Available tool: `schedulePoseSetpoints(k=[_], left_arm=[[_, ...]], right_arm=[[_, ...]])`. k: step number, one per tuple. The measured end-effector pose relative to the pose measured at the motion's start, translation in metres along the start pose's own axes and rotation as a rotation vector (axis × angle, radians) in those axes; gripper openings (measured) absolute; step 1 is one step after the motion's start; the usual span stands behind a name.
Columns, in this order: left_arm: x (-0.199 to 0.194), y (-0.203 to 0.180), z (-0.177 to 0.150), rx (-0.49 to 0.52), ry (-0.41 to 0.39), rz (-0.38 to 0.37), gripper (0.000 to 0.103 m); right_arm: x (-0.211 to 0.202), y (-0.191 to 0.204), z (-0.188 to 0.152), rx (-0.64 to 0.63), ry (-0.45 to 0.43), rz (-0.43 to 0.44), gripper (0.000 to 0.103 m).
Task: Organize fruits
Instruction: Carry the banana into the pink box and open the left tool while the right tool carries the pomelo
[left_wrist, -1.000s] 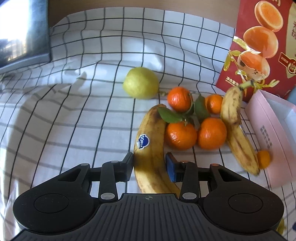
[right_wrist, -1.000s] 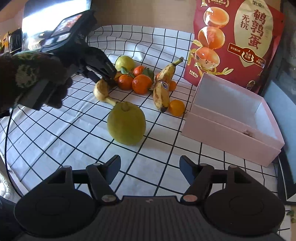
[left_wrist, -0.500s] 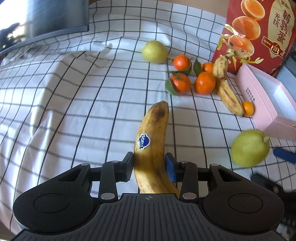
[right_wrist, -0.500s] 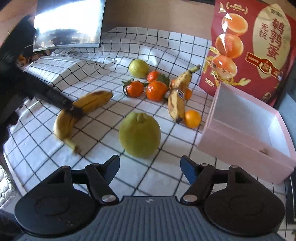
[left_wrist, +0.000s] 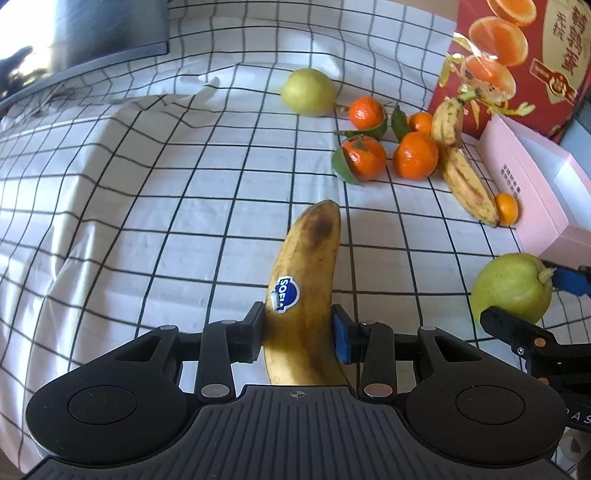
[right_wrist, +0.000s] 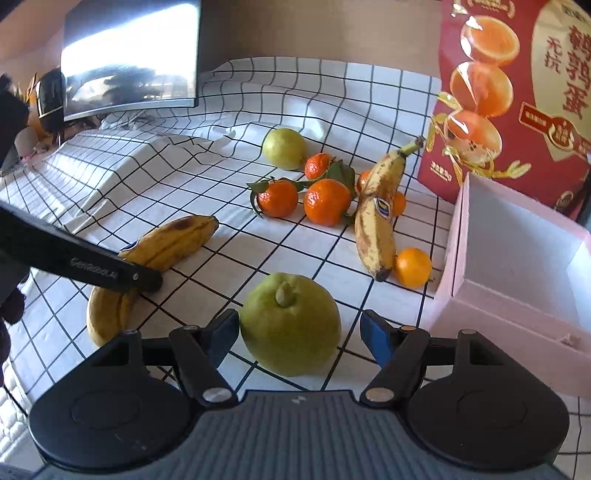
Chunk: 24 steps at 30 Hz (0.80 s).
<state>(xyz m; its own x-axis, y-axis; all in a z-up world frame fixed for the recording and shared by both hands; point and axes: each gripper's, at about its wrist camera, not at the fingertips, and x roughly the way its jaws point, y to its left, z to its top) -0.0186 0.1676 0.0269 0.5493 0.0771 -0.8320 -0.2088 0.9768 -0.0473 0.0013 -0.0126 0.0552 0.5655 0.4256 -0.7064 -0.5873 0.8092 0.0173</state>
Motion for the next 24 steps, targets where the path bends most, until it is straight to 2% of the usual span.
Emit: schedulePoseSetpoints(k=[4,8,10,11,13,15,16,21,24], left_arm=[[0.002,-0.005,0.0,0.051,0.004,0.0,0.048],[0.0,-0.002,-0.005,-0.005,-0.035,-0.005,0.049],[-0.001,-0.002,-0.006,-0.016,-0.045,-0.006,0.049],[-0.001,-0.002,-0.007,-0.009,-0.044,-0.005,0.049],[-0.001,-0.004,-0.006,0.001,-0.045,0.0,0.049],[-0.001,-0.005,-0.006,0.004,-0.047,0.025,0.042],[-0.001,-0.004,-0.005,0.008,-0.047,0.026,0.042],[-0.011,0.0,-0.007,-0.031,-0.071,-0.041,0.041],[-0.048,-0.011,0.009,-0.013,-0.185,-0.118,0.041]], right_arm=[[-0.001,0.003,-0.001,-0.026,-0.005,-0.008,0.073],[0.002,0.006,-0.002,-0.056,-0.004,-0.015,0.073],[0.002,0.008,-0.002,-0.073,-0.011,-0.018,0.067],[0.002,0.009,-0.001,-0.08,-0.008,-0.011,0.059],[0.001,0.009,0.0,-0.076,-0.001,-0.013,0.059],[0.0,0.006,0.0,-0.06,0.004,-0.009,0.059],[-0.001,0.005,0.0,-0.05,0.009,-0.005,0.059],[-0.032,-0.01,0.003,0.022,-0.028,0.01,0.059],[-0.065,-0.023,0.004,0.039,-0.086,-0.03,0.059]])
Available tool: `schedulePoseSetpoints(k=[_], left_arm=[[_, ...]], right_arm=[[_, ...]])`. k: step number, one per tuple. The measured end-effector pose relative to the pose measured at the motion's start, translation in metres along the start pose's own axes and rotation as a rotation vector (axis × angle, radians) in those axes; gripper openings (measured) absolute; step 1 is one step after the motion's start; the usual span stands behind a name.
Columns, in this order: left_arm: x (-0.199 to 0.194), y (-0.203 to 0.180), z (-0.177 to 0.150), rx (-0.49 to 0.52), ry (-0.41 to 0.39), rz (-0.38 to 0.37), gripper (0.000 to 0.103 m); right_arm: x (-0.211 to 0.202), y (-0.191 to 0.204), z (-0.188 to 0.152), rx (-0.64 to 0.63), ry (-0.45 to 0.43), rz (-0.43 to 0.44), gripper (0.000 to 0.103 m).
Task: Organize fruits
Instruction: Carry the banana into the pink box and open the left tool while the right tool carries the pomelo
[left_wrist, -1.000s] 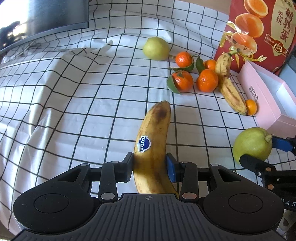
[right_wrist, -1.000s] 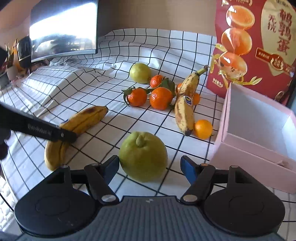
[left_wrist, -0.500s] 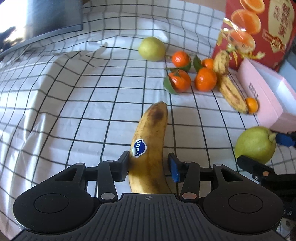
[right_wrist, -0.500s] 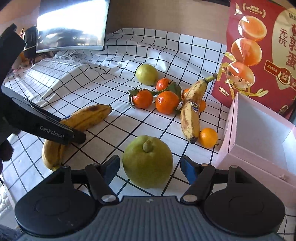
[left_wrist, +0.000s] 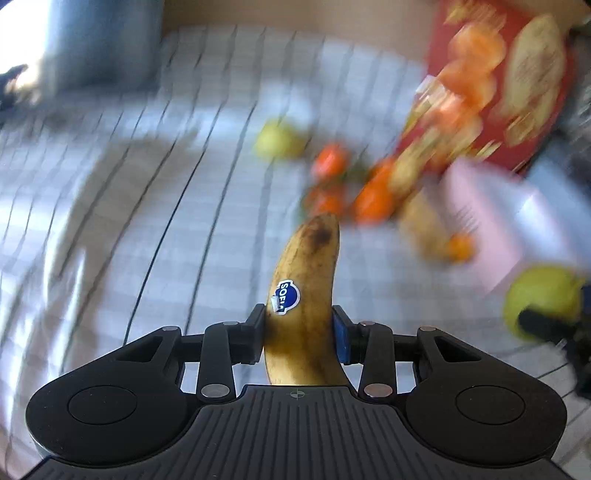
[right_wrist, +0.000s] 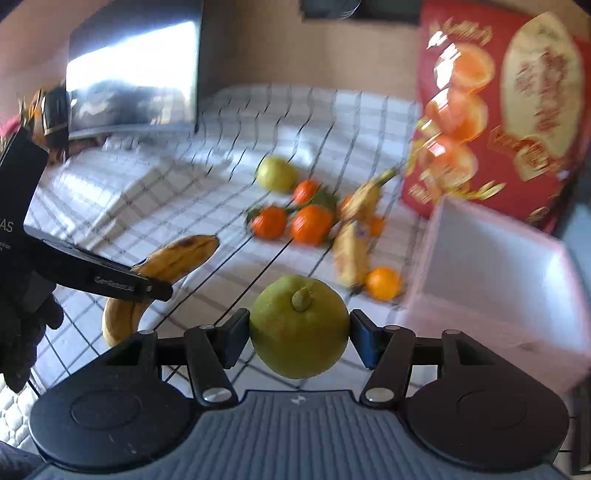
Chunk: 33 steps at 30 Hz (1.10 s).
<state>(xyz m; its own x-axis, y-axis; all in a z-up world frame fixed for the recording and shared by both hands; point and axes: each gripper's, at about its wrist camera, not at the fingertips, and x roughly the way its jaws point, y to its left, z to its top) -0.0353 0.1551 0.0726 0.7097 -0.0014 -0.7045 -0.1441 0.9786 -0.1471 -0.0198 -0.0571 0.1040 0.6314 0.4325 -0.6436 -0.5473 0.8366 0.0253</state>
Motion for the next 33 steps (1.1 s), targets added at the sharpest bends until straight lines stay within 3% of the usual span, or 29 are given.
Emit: schedulePoseSetpoints(k=[5,10,13,17,27,30,33], left_arm=[[-0.053,-0.047,0.079,0.075,-0.224,-0.18,0.041],[-0.036,-0.121,0.134,0.188,-0.292,-0.256,0.041],[0.018,-0.159,0.146,0.225,-0.171,-0.27,0.041],[0.085,-0.193,0.135,0.219,-0.003,-0.259,0.041],[0.157,-0.251,0.092,0.497,0.066,-0.141,0.042],[0.158,-0.246,0.089,0.522,0.106,-0.107,0.042],[0.16,-0.239,0.091,0.549,0.093,-0.055,0.042]], right_arm=[[-0.048,-0.03,0.0,0.051,-0.056,-0.112,0.059],[-0.076,-0.046,-0.016,0.096,-0.077,-0.227,0.059],[-0.086,-0.055,-0.03,0.144,-0.064,-0.263,0.059],[-0.098,-0.061,-0.049,0.207,-0.054,-0.298,0.059],[-0.089,-0.074,-0.074,0.317,-0.015,-0.314,0.059],[-0.086,-0.075,-0.076,0.317,-0.011,-0.308,0.059],[-0.083,-0.078,-0.078,0.326,-0.007,-0.303,0.059]])
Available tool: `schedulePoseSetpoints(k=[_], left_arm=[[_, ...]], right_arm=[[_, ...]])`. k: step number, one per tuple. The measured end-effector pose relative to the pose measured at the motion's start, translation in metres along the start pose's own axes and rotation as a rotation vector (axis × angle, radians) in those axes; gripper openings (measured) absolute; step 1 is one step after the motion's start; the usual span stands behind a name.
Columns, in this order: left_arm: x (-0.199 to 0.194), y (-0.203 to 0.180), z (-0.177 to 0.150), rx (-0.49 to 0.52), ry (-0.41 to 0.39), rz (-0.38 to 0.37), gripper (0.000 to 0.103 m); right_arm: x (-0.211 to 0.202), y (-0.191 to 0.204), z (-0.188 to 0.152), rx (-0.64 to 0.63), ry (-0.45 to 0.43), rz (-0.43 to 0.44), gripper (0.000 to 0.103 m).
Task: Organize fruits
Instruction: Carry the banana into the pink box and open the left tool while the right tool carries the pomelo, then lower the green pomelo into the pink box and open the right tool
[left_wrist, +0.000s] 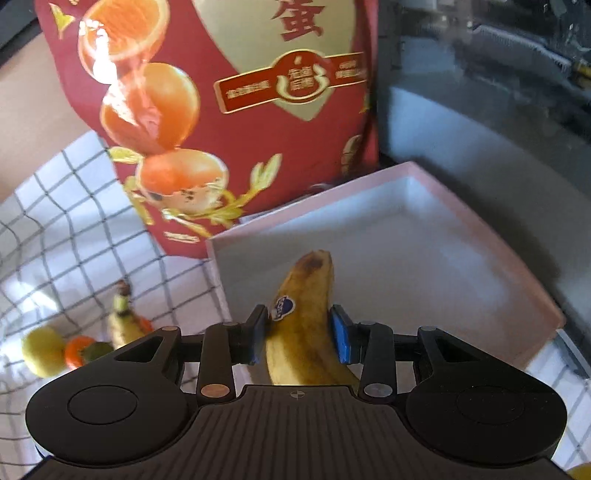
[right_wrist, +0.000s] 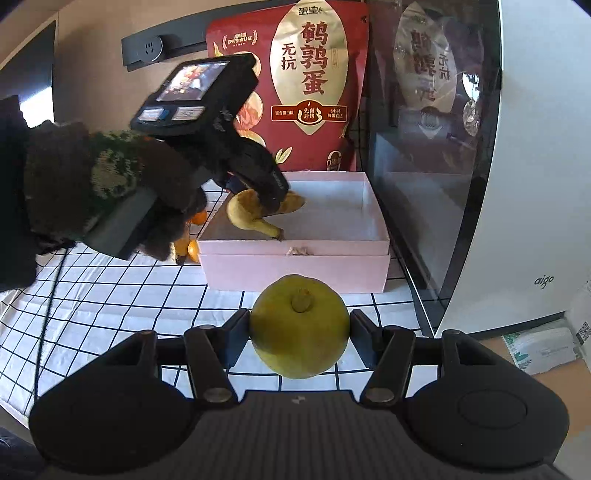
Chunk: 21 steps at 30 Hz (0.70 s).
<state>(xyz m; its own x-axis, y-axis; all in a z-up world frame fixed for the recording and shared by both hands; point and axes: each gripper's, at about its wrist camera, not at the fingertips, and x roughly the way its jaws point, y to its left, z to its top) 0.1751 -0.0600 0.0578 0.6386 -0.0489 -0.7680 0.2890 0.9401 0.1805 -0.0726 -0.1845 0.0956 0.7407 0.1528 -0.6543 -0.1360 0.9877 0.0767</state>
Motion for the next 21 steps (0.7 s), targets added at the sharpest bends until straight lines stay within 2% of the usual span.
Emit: schedulePoseSetpoints(k=[4,8,10,16,17,21], left_arm=[[0.009,0.007,0.002,-0.029,-0.024,0.028,0.041],[0.012,0.0,-0.005,0.06,0.028,0.01,0.041],[0.007,-0.004,-0.011,0.104,0.029,0.007,0.041],[0.0,0.026,-0.014,-0.026,0.052,-0.129,0.042],[-0.003,0.03,-0.015,-0.052,0.037,-0.141,0.041],[-0.036,0.042,-0.02,-0.106,-0.139,-0.135,0.041]], right_arm=[[0.011,-0.005,0.002,0.011,0.027,0.006,0.059],[0.012,-0.003,0.004,-0.01,0.037,0.022,0.059],[0.013,-0.003,0.005,-0.018,0.037,0.028,0.059],[0.021,-0.005,0.006,0.0,0.044,0.032,0.059],[0.022,-0.005,0.007,0.002,0.046,0.036,0.059],[0.024,-0.004,0.021,-0.021,0.028,0.059,0.059]])
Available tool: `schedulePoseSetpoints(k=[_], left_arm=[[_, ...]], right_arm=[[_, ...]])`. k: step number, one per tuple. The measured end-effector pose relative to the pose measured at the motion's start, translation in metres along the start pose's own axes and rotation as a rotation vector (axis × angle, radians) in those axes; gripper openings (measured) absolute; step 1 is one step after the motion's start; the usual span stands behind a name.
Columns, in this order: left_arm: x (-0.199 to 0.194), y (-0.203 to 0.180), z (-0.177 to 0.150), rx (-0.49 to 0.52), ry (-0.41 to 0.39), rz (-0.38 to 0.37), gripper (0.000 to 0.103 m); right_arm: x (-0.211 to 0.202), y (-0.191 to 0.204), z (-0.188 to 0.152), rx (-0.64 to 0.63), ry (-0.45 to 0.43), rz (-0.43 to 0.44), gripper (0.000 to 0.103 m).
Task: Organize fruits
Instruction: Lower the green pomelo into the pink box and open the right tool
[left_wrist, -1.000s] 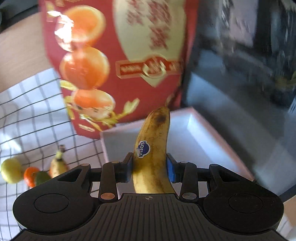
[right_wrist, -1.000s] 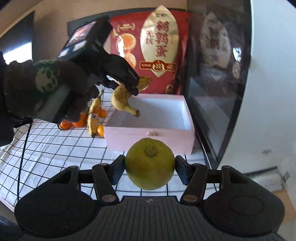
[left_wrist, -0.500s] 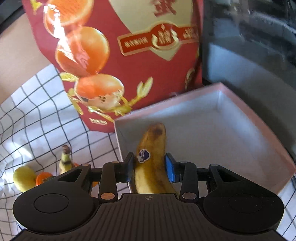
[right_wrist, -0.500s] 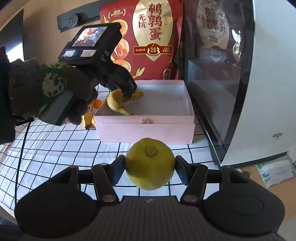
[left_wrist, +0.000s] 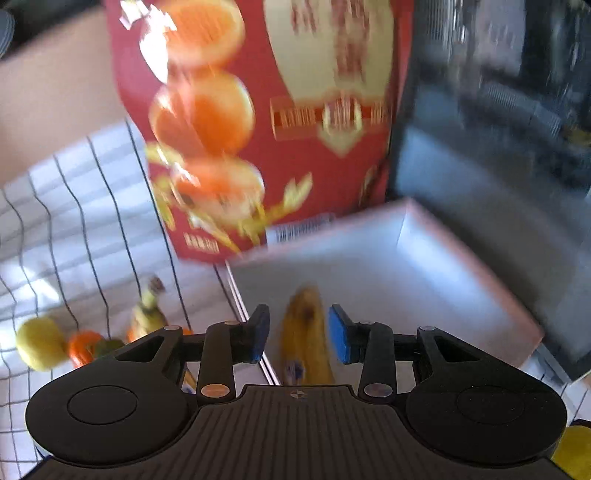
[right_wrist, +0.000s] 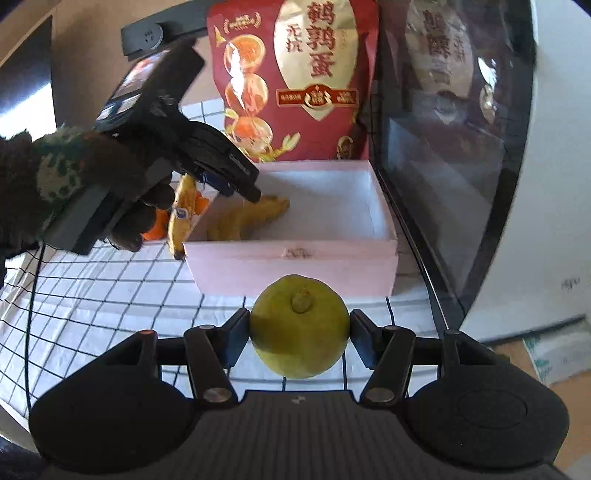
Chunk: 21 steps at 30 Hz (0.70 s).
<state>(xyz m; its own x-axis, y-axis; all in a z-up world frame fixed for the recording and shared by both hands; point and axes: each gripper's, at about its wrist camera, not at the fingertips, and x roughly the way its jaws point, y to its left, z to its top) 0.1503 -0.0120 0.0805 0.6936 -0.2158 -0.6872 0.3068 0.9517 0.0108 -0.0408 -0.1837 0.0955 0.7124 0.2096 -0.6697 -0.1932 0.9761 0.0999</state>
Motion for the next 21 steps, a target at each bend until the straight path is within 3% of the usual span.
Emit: schedulePoseSetpoints(k=[4,9,16,21], left_arm=[[-0.038,0.02,-0.006,-0.154,-0.069,-0.076,0.041],[-0.079,0.034,-0.048,-0.329,-0.037,-0.147,0.041],[-0.12,0.026,-0.118,-0.288,0.035,-0.044,0.04],[-0.135,0.037,-0.149,-0.346,0.073,-0.011,0.039]], right_arm=[[0.006,0.0,0.027,-0.021,-0.03,0.034,0.059],[0.032,-0.002,0.065,-0.035,-0.037,0.082,0.059],[0.111,-0.006,0.095,0.025,0.111,0.139,0.059],[0.151,-0.011,0.091,0.085,0.241,0.149,0.059]])
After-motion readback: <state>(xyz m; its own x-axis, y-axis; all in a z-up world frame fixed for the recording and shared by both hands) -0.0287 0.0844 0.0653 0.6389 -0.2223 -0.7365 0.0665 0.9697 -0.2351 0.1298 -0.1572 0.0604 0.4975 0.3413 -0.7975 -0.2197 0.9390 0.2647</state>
